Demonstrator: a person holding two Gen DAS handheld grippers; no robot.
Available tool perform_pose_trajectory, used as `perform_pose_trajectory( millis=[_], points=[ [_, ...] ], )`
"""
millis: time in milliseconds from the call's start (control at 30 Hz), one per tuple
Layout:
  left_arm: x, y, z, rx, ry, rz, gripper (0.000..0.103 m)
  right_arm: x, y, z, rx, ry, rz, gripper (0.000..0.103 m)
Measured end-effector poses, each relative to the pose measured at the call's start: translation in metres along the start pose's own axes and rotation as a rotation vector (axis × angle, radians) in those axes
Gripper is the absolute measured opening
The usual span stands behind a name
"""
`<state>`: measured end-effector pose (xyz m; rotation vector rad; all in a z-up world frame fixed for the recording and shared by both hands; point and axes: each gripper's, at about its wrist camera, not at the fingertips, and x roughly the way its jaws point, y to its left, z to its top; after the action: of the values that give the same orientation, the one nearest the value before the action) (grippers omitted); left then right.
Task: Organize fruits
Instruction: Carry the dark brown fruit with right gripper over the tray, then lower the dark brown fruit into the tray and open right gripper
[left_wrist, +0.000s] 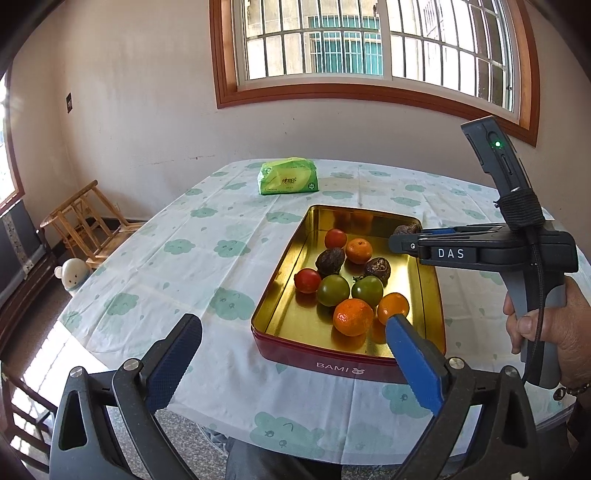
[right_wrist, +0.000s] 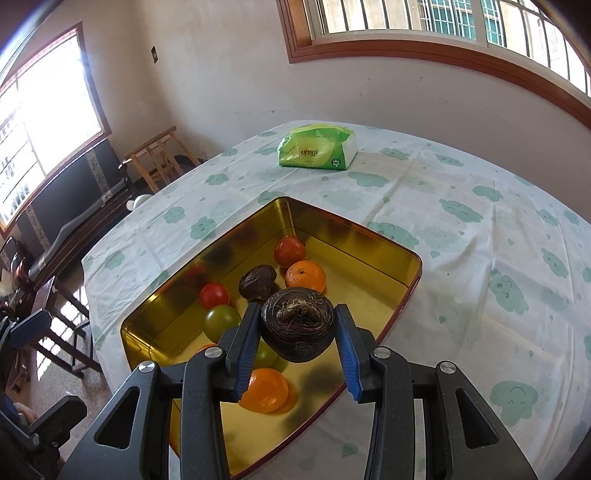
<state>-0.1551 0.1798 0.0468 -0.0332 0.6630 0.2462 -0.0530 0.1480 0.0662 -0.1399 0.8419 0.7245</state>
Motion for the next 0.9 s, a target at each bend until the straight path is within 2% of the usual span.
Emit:
perform_pose_trajectory(
  millis=[233, 533, 600, 667, 733, 900],
  points=[
    [-0.007, -0.003, 0.002, 0.034, -0.069, 0.021, 0.102, 0.013, 0.002, 0.002, 0.001, 0.018, 0.004, 0.041],
    [-0.01, 0.0, 0.007, 0.016, -0.098, -0.034, 0.102, 0.03, 0.006, 0.006, 0.003, 0.038, 0.026, 0.042],
    [-0.011, 0.0, 0.008, 0.017, -0.105, -0.031, 0.102, 0.029, 0.007, 0.01, 0.017, 0.023, 0.047, 0.045],
    [-0.014, -0.002, 0.009, 0.023, -0.114, -0.028, 0.102, 0.019, 0.007, 0.011, 0.029, -0.014, 0.064, 0.057],
    [-0.017, -0.002, 0.009, 0.023, -0.117, -0.032, 0.102, 0.007, 0.009, 0.011, 0.021, -0.047, 0.068, 0.063],
    [-0.021, -0.004, 0.012, 0.015, -0.104, -0.06, 0.102, -0.031, 0.008, -0.002, 0.008, -0.107, 0.061, 0.069]
  ],
)
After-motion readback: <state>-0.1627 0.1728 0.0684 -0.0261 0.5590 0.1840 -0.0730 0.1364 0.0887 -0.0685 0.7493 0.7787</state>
